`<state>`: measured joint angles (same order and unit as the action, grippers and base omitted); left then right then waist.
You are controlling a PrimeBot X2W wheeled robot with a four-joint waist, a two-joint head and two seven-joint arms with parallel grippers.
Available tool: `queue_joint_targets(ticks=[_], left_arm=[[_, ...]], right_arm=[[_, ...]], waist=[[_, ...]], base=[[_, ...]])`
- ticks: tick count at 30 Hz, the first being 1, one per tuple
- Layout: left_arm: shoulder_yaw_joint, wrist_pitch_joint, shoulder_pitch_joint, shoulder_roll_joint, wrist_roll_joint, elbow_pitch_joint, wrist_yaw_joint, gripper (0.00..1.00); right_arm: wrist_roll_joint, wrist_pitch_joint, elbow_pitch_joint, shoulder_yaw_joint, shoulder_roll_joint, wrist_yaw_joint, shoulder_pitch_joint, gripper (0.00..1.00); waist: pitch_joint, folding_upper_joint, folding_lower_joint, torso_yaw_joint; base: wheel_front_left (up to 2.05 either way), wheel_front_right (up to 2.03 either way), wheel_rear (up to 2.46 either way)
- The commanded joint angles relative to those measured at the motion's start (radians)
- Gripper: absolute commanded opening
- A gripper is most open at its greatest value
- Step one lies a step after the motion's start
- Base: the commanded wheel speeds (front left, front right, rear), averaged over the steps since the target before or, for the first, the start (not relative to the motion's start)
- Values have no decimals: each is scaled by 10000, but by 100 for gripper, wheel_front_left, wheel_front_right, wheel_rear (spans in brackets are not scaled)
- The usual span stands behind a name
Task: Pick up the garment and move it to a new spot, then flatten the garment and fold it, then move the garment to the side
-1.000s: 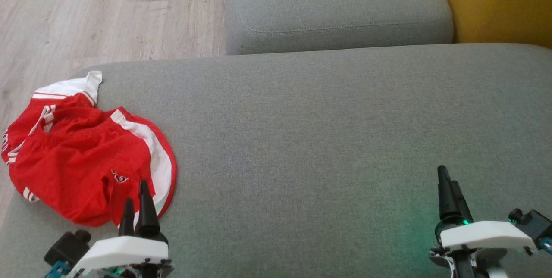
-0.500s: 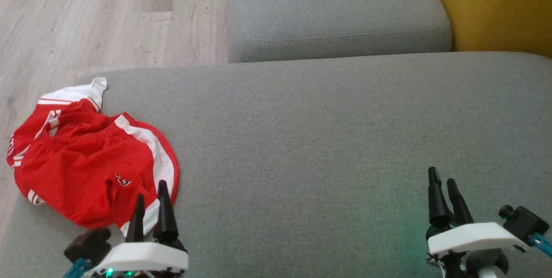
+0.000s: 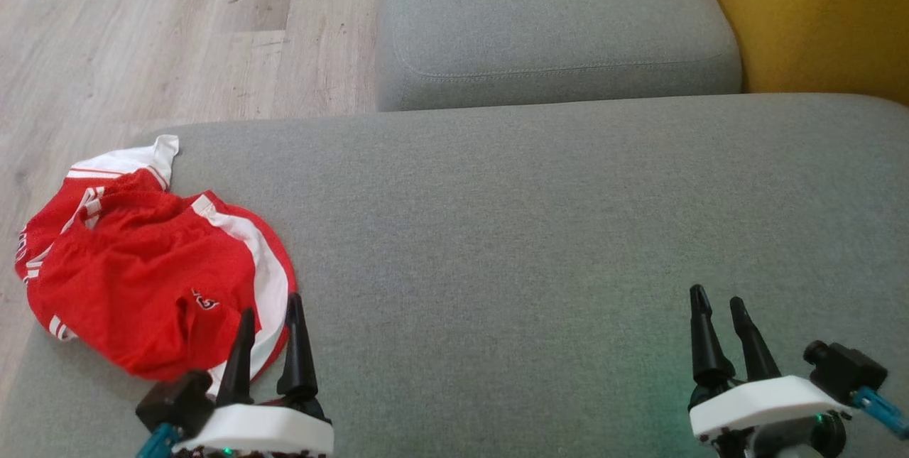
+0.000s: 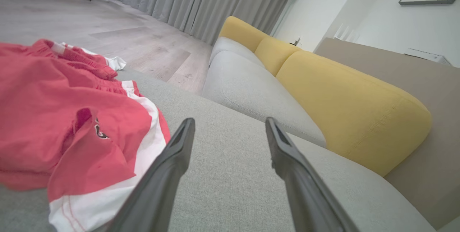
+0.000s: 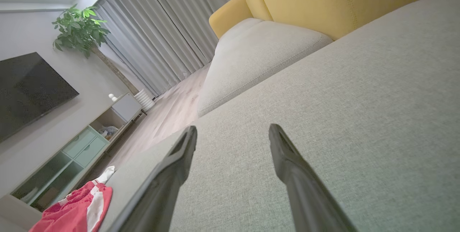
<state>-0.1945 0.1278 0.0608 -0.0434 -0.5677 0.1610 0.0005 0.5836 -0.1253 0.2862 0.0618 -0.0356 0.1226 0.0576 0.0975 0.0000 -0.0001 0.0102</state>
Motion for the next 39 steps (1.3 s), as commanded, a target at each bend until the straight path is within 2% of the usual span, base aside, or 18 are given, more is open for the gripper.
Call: queue_joint_targets(ticks=[1,13,31,39], left_arm=[[114,165,-287,-76,427,-411,80,100],[-83,492,-242,-62,1629,-209,235,100],[-576,1026,-89,-66,4010,-363,509,100],[-439,1264,11,-69,4580,165,844,100]], right_arm=[[-421,-198,-418,263,-107,55,-325,100],[-1808,-523,-497,310,-118,62,-269,100],[-4027,-1053,-552,399,-136,74,-29,100],[-5009,-1289,-370,212,-144,79,43,100]], waist=[[1,0,1,-5],[33,0,1,-31],[316,0,1,34],[420,0,1,58]], base=[[0,0,0],[0,0,0],[0,0,0],[0,0,0]])
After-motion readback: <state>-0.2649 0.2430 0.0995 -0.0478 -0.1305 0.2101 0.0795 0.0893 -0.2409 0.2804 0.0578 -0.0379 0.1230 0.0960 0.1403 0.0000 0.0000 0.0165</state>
